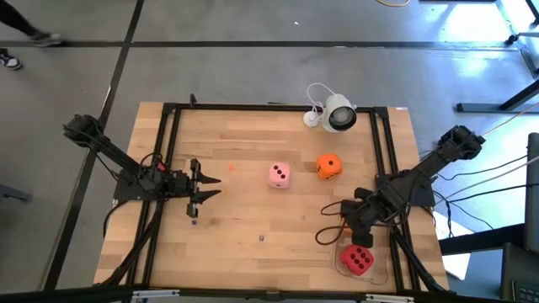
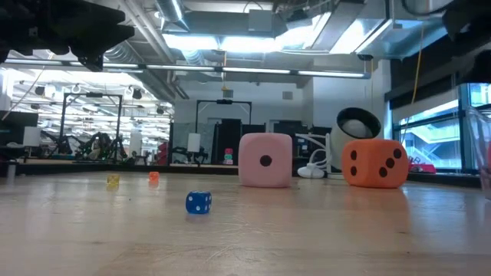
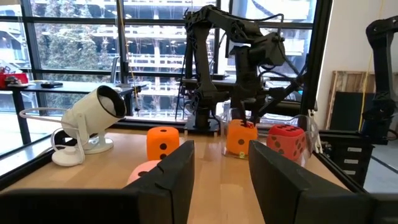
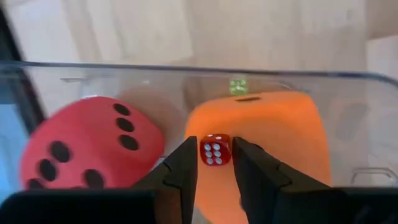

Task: Pick & Place Dice
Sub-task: Put the small red die into the transparent container, then put the small yellow die into the transparent container

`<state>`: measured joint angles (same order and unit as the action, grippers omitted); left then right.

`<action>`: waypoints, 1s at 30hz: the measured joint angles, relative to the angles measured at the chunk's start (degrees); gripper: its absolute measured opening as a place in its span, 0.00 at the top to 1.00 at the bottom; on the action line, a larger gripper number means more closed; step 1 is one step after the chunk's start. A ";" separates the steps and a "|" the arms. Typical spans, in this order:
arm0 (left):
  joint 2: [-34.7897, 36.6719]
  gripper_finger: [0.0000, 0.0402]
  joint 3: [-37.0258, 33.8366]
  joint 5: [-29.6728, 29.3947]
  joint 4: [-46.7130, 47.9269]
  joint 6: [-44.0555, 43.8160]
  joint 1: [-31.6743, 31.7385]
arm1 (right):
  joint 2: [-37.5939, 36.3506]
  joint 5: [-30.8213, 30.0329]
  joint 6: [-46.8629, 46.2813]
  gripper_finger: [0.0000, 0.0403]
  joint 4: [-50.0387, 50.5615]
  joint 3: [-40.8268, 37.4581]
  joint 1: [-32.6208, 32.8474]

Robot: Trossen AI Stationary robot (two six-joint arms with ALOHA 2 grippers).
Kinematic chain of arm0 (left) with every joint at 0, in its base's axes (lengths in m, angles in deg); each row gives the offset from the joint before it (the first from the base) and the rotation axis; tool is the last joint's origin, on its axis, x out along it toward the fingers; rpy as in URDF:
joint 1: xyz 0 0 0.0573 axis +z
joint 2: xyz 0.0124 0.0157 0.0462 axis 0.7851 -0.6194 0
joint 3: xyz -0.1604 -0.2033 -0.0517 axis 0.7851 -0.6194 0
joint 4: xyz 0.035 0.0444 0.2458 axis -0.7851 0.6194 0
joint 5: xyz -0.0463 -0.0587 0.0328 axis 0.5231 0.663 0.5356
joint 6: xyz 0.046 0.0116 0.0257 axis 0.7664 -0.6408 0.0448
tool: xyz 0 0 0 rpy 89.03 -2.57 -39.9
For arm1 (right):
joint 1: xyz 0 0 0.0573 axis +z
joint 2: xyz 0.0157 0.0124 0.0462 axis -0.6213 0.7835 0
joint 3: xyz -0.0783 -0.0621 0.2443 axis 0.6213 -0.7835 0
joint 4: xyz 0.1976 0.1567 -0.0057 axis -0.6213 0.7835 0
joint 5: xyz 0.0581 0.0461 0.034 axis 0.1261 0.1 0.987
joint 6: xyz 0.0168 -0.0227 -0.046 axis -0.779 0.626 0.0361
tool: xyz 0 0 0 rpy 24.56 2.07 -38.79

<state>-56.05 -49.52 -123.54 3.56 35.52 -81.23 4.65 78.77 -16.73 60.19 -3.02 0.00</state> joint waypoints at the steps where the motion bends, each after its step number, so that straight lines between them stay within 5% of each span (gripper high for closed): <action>1: -0.01 0.64 0.00 0.00 -0.07 -0.01 0.00 | 0.00 -0.02 0.01 0.75 -0.06 0.53 0.00; 21: 0.01 0.64 0.00 0.15 -0.47 -1.36 0.00 | -0.10 -0.38 -1.33 0.75 -2.30 1.62 -0.04; 26: 0.01 0.64 0.00 0.17 -0.45 -1.66 -0.02 | -0.11 3.65 0.88 0.75 -5.08 2.31 -0.04; 30: 0.01 0.64 0.00 0.17 -0.45 -2.08 0.00 | -0.11 0.31 5.86 0.75 -5.52 6.45 -0.04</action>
<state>-56.04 -49.52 -123.36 3.11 33.45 -81.23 4.54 79.08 -10.87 54.67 3.43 -0.04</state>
